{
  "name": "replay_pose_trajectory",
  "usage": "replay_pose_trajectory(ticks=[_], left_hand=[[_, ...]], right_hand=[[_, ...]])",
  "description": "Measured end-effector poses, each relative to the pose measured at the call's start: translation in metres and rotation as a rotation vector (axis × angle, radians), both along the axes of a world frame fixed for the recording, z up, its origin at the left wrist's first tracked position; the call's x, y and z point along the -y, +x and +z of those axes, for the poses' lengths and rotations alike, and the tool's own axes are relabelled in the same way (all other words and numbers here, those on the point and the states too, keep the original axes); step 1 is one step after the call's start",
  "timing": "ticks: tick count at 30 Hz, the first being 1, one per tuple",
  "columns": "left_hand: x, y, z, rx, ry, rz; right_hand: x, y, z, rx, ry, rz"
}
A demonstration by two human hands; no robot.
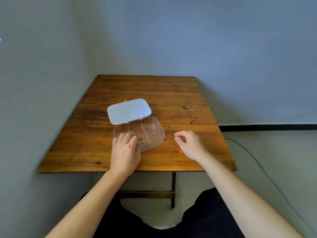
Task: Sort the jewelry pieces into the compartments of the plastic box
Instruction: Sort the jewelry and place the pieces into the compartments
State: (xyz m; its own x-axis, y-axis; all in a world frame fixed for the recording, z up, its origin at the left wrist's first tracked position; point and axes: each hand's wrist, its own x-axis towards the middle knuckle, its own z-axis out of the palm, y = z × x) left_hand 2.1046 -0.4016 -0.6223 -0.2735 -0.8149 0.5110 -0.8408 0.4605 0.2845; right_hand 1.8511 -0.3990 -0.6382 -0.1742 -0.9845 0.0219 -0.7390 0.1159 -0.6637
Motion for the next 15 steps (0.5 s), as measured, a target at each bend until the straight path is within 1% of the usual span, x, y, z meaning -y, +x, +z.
replay_pose_trajectory(ticks=[3,5,6,9,13,15], left_hand=[[-0.007,-0.018,-0.005,0.061,-0.030,-0.227],[-0.010,-0.027,-0.012,0.107,-0.010,-0.350],[-0.012,-0.030,-0.016,0.124,0.013,-0.386],[-0.016,-0.036,-0.028,0.127,0.098,-0.413],[-0.017,-0.040,-0.035,0.078,0.126,-0.388],[-0.016,-0.040,-0.036,0.081,0.140,-0.380]], right_hand=[[-0.012,-0.002,-0.016,-0.147,0.096,0.066],[-0.018,-0.002,-0.022,-0.226,0.074,0.094],[-0.021,-0.002,-0.024,-0.227,0.053,0.098],[-0.031,-0.011,-0.030,-0.188,0.008,0.099],[-0.040,-0.025,-0.029,-0.159,-0.075,0.094],[-0.038,-0.028,-0.024,-0.132,-0.063,0.103]])
